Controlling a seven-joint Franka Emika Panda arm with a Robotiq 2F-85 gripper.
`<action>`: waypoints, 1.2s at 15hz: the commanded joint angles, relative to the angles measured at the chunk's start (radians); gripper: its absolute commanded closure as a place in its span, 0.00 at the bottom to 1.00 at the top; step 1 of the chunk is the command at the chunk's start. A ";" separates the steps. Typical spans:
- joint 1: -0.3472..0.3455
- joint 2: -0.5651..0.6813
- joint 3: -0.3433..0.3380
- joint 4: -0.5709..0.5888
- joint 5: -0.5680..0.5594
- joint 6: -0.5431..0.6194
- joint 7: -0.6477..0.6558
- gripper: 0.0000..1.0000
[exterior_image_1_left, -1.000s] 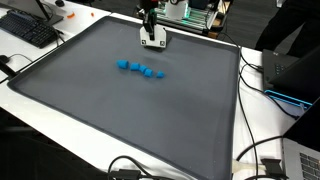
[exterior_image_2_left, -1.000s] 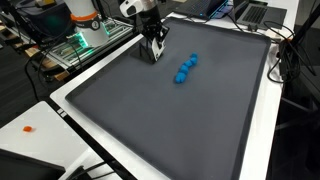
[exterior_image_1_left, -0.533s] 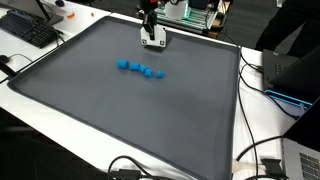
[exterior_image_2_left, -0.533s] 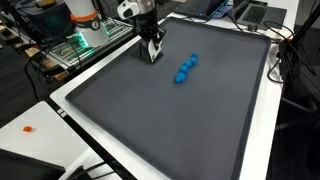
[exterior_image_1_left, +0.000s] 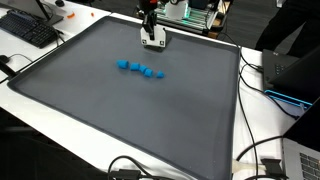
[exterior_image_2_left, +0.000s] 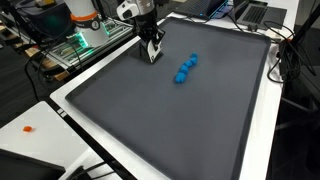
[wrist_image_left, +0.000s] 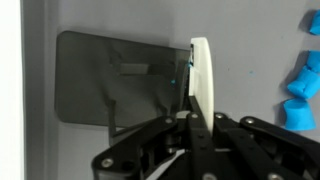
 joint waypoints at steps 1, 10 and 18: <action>0.000 0.016 -0.002 -0.002 0.035 0.008 -0.012 0.99; 0.000 0.047 -0.002 0.008 0.098 0.035 -0.008 0.99; -0.001 0.067 -0.002 0.016 0.086 0.026 -0.007 0.99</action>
